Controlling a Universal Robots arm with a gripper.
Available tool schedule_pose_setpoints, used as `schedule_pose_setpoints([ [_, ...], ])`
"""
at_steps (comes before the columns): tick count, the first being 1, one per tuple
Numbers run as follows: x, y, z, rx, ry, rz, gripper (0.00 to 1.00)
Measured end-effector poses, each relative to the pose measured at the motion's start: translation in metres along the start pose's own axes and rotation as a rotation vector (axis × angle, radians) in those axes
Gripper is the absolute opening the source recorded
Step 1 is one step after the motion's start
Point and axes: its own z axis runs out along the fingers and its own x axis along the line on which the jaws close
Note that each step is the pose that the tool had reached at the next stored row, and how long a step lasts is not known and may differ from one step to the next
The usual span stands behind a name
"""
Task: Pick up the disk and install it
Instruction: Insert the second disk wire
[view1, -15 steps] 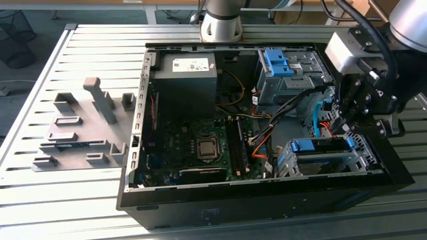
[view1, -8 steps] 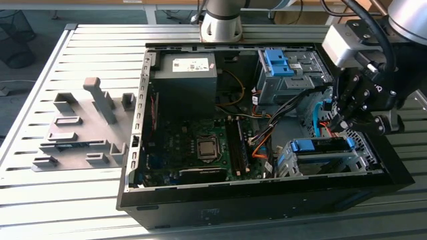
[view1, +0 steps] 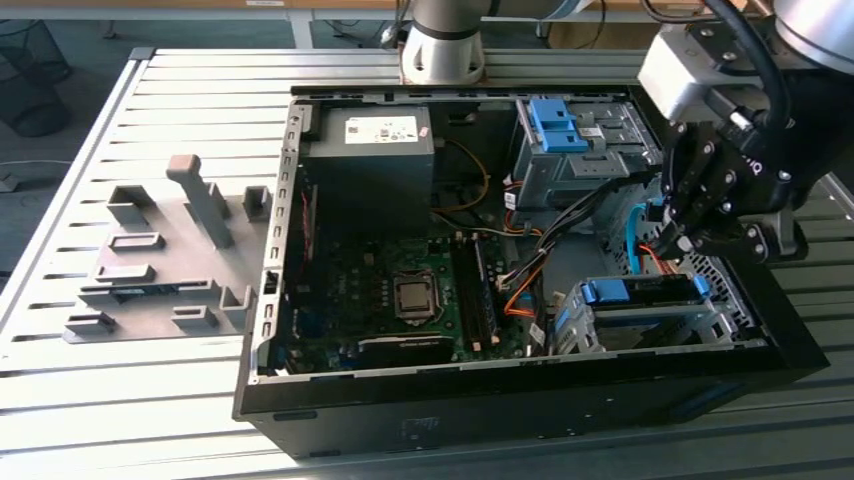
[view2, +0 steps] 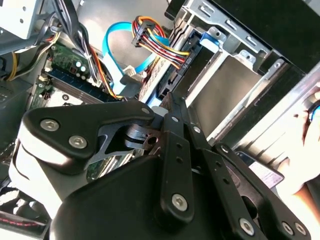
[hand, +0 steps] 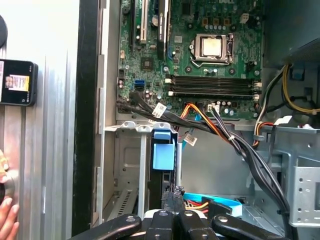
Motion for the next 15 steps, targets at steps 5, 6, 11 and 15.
schedule_pose_setpoints([
  [5, -0.0001, 0.0002, -0.0071, 0.0000, -0.0002, 0.000, 0.11],
  [6, -0.0001, 0.0002, -0.0070, 0.0000, -0.0002, 0.000, 0.11],
  [11, -0.0001, 0.0003, -0.0072, 0.0000, 0.0000, 0.000, 0.11],
  [15, -0.0002, 0.0016, -0.0072, 0.0000, 0.0000, 0.000, 0.11],
])
